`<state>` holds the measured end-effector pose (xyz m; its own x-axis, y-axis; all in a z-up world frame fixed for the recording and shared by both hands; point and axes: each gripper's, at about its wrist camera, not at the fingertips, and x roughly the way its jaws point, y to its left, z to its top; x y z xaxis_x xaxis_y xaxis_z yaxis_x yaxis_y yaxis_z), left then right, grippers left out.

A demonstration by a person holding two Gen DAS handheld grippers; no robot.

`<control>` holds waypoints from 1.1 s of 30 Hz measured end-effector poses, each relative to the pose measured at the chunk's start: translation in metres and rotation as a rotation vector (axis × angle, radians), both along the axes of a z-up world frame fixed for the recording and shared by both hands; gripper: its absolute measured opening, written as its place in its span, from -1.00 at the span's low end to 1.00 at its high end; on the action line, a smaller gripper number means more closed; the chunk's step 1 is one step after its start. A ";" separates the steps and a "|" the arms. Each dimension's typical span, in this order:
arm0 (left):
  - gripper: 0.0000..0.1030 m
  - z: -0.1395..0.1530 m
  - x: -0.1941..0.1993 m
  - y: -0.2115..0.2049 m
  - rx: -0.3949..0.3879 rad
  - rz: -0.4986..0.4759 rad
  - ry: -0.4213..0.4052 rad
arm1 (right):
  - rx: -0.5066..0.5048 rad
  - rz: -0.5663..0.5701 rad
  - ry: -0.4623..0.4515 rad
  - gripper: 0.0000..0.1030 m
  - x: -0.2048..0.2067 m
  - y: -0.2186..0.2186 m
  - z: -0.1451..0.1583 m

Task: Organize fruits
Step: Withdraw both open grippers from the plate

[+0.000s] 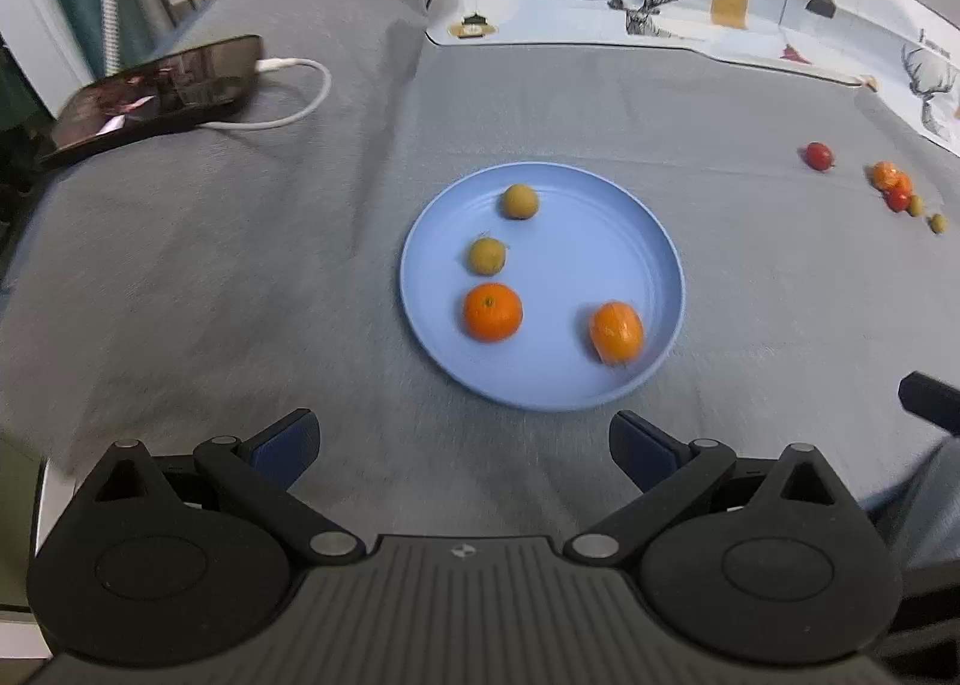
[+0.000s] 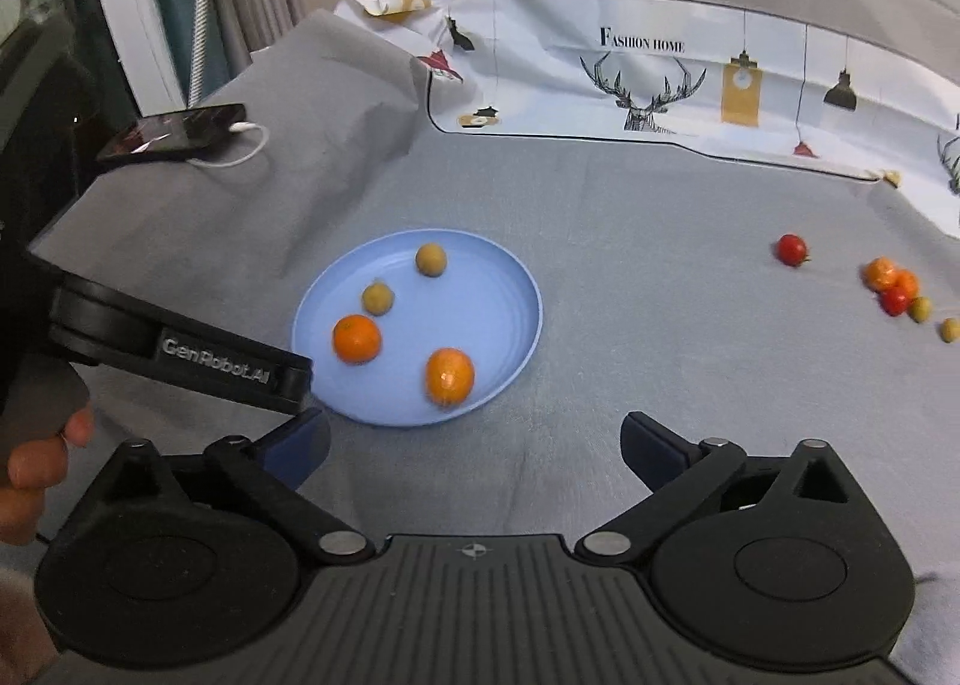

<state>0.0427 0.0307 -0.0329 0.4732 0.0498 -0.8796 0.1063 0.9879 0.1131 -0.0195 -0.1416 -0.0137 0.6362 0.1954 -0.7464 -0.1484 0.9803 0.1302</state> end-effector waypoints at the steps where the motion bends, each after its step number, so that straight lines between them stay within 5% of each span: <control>1: 0.99 0.004 -0.008 0.001 0.000 -0.004 -0.009 | 0.002 -0.006 -0.015 0.99 -0.008 -0.001 0.004; 14: 0.99 0.034 -0.088 -0.006 0.018 -0.028 -0.112 | -0.011 -0.055 -0.168 0.99 -0.077 -0.011 0.040; 33: 0.99 0.048 -0.105 -0.005 0.026 -0.034 -0.166 | -0.018 -0.031 -0.234 0.99 -0.100 -0.006 0.052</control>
<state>-0.0623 0.0260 0.0149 0.6138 0.0529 -0.7877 0.1173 0.9806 0.1572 -0.1197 -0.1472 0.0387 0.7977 0.1611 -0.5811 -0.1422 0.9867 0.0784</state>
